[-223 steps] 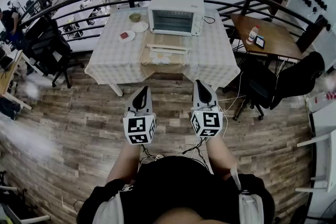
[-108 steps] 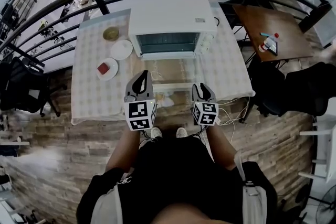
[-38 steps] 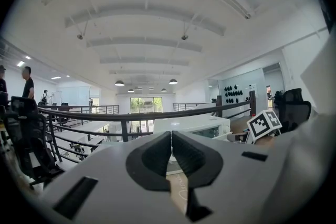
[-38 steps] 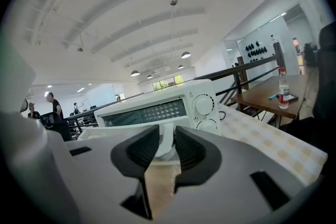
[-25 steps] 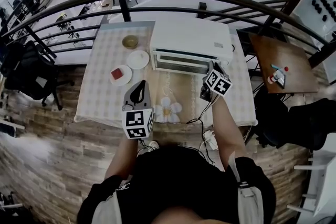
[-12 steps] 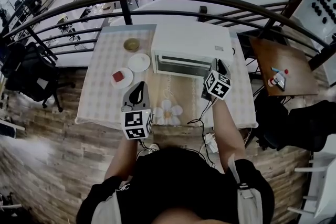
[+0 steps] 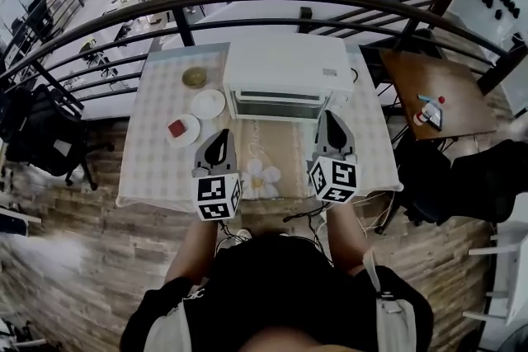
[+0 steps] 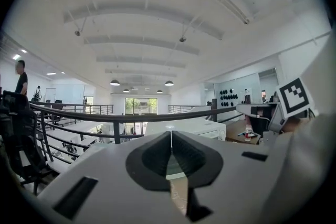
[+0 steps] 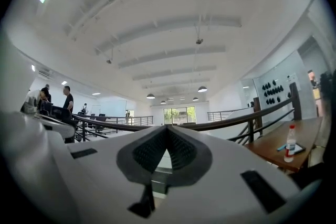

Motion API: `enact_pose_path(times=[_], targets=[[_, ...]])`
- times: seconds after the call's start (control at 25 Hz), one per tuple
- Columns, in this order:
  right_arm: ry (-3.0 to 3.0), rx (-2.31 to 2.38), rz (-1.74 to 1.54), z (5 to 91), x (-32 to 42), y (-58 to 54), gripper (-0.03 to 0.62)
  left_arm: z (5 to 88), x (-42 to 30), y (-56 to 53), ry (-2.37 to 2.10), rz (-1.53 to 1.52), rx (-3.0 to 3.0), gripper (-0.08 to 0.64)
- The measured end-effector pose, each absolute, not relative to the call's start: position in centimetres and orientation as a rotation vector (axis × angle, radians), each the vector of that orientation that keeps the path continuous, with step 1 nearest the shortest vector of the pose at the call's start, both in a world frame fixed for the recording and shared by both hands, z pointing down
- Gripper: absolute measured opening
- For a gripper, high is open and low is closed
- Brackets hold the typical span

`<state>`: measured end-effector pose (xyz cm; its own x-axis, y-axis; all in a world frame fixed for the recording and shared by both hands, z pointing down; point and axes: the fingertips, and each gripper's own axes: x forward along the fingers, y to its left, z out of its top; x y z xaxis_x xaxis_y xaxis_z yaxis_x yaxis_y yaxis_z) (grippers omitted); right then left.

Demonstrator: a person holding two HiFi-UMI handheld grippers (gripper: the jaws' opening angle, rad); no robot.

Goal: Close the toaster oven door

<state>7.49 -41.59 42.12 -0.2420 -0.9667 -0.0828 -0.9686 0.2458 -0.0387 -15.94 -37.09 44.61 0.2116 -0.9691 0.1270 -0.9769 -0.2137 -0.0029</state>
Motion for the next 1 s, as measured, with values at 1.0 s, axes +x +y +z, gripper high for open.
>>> enact_pose_path(times=[1.0], targets=[[2.469,-1.810,0.051,41.7,5.4,-39.3,0.002,44.2,-15.0,-36.6,-1.895,0.136,2.419,0.015]])
